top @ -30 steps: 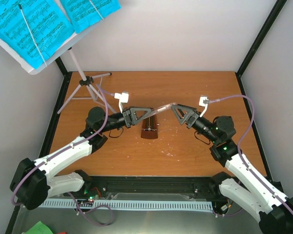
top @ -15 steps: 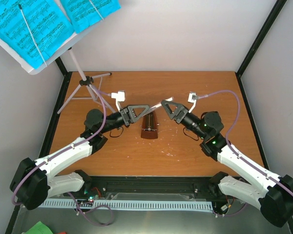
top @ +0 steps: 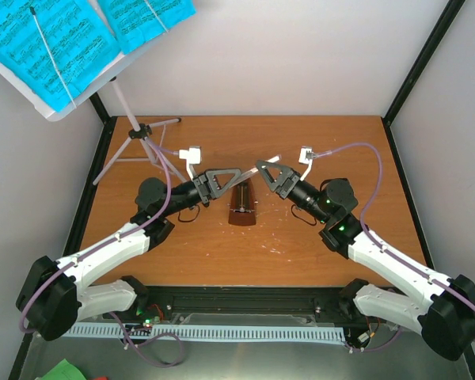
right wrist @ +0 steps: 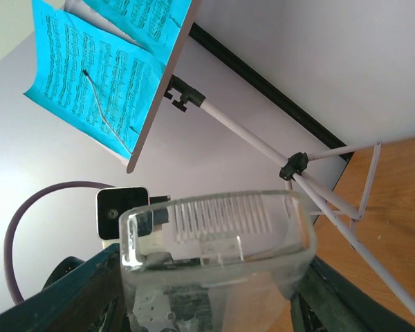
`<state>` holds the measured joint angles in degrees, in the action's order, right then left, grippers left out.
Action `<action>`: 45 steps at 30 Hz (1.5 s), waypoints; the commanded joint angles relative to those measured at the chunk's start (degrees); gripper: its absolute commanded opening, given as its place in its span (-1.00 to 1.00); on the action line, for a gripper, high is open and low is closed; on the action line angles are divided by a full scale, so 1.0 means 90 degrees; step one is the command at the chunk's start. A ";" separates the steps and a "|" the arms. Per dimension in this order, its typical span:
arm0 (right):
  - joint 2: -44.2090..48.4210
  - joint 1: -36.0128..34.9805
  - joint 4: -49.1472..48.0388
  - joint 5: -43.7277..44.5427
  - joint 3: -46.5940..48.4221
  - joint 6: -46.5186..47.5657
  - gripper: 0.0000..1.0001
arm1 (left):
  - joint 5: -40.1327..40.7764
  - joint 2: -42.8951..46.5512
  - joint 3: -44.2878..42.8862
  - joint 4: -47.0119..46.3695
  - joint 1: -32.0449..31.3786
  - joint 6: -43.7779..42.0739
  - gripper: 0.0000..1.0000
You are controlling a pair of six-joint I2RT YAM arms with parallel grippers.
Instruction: Pack up the instrument practice props
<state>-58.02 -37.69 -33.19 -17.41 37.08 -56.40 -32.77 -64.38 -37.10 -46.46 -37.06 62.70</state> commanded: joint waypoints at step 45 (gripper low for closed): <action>0.2307 -0.0099 0.4138 0.2319 -0.0842 0.3217 -0.18 | 0.0817 -0.1893 0.0497 0.2704 0.0651 -0.3046 0.99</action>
<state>-37.28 -38.04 4.60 1.87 29.30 -29.28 -26.00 -79.66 -29.82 -20.47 -31.53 39.03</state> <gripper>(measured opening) 0.545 0.995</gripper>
